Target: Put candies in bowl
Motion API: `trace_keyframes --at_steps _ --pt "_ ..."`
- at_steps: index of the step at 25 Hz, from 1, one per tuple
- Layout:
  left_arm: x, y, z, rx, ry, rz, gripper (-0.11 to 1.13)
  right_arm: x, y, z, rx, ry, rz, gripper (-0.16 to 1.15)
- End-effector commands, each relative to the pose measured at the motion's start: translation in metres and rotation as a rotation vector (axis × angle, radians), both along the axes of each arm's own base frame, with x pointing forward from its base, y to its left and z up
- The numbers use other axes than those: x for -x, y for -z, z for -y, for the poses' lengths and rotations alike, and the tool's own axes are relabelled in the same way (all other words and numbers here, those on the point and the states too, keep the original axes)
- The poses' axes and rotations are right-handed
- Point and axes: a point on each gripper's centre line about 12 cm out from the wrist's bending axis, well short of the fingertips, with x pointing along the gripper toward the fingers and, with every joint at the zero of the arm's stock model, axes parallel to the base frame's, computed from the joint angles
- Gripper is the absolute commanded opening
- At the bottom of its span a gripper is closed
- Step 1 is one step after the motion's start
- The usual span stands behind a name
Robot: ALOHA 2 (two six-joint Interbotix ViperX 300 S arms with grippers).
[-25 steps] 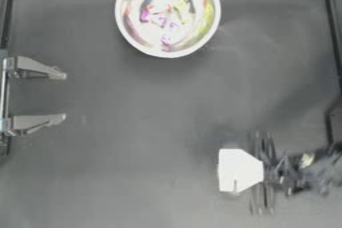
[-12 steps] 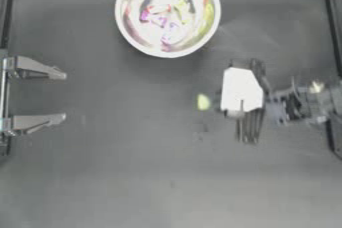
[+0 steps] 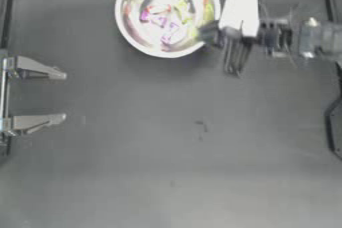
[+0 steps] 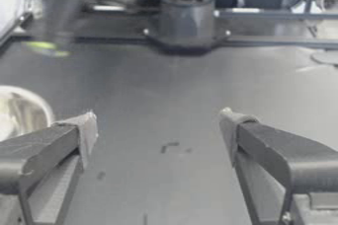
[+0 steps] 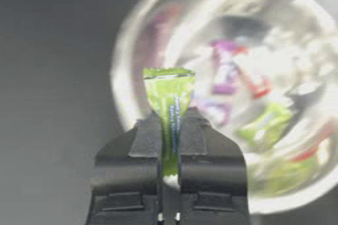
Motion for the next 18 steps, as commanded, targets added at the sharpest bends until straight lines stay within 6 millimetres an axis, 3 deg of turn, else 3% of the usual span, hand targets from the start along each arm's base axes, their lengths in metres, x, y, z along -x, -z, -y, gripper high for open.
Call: trace_keyframes --at_steps 1,9,18 --pt "-0.003 -0.001 -0.001 0.002 -0.002 -0.001 1.03 -0.014 -0.014 0.024 0.045 0.013 0.044 0.14" --pt "-0.002 0.003 0.0 0.006 -0.002 0.002 1.03 -0.049 0.007 0.085 0.076 0.062 0.014 0.14" --pt "-0.002 0.002 0.0 0.005 -0.002 0.004 1.03 -0.075 0.043 0.113 0.063 0.083 -0.05 0.18"
